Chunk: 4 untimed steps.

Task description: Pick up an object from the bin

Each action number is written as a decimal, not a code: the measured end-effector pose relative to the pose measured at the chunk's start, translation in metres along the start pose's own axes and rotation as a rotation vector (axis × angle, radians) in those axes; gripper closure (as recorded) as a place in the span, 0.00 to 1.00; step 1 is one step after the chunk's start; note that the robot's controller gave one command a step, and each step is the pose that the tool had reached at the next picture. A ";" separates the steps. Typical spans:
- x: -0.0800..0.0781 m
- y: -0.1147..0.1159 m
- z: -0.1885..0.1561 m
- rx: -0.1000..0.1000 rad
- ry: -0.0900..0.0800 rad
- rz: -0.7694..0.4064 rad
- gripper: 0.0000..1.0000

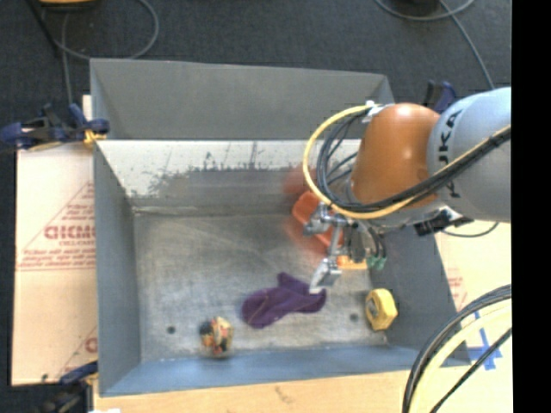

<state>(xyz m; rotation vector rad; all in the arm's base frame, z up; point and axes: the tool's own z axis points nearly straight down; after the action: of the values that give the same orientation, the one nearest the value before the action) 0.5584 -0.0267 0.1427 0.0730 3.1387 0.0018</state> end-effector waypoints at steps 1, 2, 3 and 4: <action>0.016 -0.019 -0.002 0.006 -0.001 0.015 0.00; 0.048 0.023 0.046 -0.001 -0.007 0.074 0.00; 0.018 0.014 0.053 0.001 -0.003 0.078 1.00; 0.018 0.014 0.053 0.001 -0.003 0.077 1.00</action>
Offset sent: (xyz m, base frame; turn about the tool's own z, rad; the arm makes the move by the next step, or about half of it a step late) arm -0.0636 0.0403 -0.0727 0.0995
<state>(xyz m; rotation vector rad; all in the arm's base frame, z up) 0.5411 -0.0116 0.0898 0.1933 3.1311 0.0006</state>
